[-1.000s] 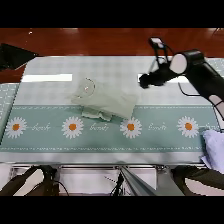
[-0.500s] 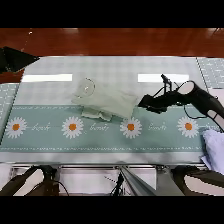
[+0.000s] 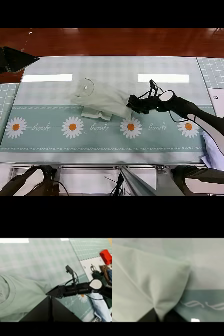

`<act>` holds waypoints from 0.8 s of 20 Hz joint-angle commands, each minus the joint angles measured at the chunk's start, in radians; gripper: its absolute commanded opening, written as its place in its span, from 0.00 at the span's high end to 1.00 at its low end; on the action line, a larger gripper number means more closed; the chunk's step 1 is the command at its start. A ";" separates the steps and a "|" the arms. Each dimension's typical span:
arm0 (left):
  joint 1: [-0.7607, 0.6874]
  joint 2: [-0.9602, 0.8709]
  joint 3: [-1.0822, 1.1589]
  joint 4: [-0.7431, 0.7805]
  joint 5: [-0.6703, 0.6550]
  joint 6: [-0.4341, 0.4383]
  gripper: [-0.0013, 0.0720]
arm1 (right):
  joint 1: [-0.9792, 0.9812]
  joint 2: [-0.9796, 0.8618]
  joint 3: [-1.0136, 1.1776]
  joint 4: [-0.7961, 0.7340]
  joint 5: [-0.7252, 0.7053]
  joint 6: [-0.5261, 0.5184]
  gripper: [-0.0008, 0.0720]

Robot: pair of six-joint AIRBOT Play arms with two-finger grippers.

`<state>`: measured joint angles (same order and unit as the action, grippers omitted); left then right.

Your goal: Fold the shirts.

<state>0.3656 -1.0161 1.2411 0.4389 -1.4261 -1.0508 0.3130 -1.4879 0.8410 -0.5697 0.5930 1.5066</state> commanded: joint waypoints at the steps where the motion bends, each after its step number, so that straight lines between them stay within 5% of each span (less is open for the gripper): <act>1: 0.000 0.000 0.000 0.000 0.000 -0.002 0.95 | 0.000 0.006 0.006 0.073 -0.018 -0.058 0.95; 3: 0.000 -0.002 0.000 0.000 0.001 -0.002 0.95 | -0.053 0.072 0.026 0.048 0.068 -0.184 0.95; 5: -0.002 -0.012 0.000 0.000 0.002 -0.002 0.95 | -0.151 0.194 0.056 -0.031 0.163 -0.183 0.95; 11: -0.143 -0.051 -0.030 0.000 0.137 -0.020 0.95 | -0.589 0.557 0.263 -0.355 0.589 0.038 0.95; 16: -0.293 -0.129 -0.039 0.000 0.170 0.011 0.95 | -1.027 0.705 0.413 -0.525 0.924 0.056 0.95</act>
<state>0.1478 -1.1061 1.2072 0.4397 -1.2831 -1.0569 -0.4843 -0.8688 1.1755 -0.9508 1.2865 1.5341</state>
